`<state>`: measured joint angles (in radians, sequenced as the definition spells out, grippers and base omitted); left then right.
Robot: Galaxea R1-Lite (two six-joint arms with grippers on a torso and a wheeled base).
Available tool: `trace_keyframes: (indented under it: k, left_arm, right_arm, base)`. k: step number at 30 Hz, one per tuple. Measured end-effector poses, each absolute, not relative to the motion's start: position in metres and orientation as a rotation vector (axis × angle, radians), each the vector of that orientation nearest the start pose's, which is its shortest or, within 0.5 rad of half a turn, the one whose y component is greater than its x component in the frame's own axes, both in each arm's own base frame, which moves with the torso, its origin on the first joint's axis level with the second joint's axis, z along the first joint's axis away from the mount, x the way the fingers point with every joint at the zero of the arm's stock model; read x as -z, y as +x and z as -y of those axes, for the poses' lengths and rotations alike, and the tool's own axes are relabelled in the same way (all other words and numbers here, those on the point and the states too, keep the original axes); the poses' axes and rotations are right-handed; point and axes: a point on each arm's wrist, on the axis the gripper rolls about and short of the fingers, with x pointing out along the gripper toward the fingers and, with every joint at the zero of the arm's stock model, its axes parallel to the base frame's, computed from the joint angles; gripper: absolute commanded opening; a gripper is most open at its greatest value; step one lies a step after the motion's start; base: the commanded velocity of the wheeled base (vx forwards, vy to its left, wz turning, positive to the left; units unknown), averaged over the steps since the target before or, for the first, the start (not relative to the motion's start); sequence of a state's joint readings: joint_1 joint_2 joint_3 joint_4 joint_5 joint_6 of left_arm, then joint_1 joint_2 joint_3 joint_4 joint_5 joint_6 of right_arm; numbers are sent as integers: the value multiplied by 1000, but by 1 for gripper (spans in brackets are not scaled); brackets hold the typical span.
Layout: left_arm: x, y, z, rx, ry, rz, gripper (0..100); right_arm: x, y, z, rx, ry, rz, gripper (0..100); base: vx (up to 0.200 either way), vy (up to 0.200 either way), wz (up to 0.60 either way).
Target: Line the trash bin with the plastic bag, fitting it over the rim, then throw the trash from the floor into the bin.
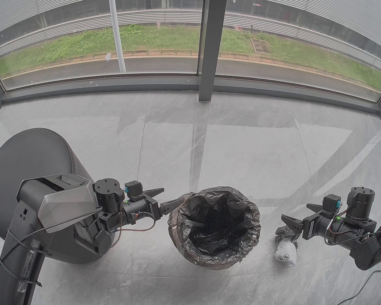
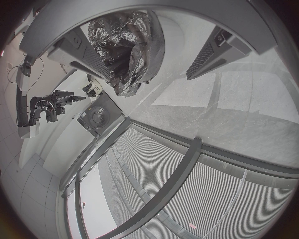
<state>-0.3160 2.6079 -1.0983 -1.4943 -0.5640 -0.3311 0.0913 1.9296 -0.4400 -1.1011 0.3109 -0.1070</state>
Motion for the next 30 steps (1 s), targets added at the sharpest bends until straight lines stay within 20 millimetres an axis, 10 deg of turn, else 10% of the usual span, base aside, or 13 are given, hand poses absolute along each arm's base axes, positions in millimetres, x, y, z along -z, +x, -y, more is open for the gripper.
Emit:
trace_keyframes:
  k: [30]
  left_arm:
    - [42, 447, 153, 848, -313, -167, 100]
  right_arm:
    - [-75, 282, -33, -417, -60, -372, 100]
  base:
    - [0, 0, 0]
